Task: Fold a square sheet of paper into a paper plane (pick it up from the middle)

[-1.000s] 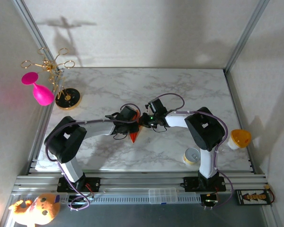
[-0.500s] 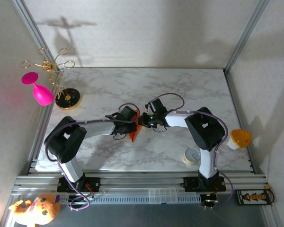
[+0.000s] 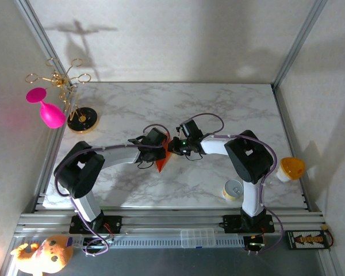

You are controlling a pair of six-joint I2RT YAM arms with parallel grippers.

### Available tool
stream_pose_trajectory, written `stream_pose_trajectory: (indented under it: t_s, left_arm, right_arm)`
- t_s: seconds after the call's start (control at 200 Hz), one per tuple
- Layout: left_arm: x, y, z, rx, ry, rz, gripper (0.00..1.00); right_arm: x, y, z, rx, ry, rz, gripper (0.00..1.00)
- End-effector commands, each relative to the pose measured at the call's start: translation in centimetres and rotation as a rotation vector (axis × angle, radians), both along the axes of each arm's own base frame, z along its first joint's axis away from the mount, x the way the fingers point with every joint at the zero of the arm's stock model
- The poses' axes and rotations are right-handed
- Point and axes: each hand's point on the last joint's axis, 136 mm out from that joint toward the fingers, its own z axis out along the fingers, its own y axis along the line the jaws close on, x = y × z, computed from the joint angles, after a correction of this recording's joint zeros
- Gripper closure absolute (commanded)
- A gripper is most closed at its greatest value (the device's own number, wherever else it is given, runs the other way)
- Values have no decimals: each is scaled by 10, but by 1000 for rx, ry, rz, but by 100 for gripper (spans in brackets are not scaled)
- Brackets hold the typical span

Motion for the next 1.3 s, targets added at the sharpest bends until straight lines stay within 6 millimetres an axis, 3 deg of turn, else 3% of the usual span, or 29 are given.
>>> stream_pose_trajectory:
  t_s: [0.0,0.155,0.351,0.866,1.062,1.182,1.297]
  left_arm:
    - [6,0,2,23,-11,22,79]
    - [6,2,1,32,-10,31,87]
    - [6,1,0,33,-2,24,88]
    - [-7,-9,-16,70,66,-100,80]
    - [-4,-7,-16,94,66,-97,88]
    - [2,-5,-5,105,36,-81,93]
    - [11,-5,11,100,-7,-67,97]
  right_arm:
    - [4,5,14,21,-16,2,88]
    - [4,5,13,21,-16,3,88]
    - [3,4,14,21,-16,2,89]
    - [4,5,13,20,-13,0,89]
    - [5,5,16,21,-20,-5,88]
    - [13,-1,27,3,-52,-37,81]
    - [26,-21,44,-27,-111,-113,71]
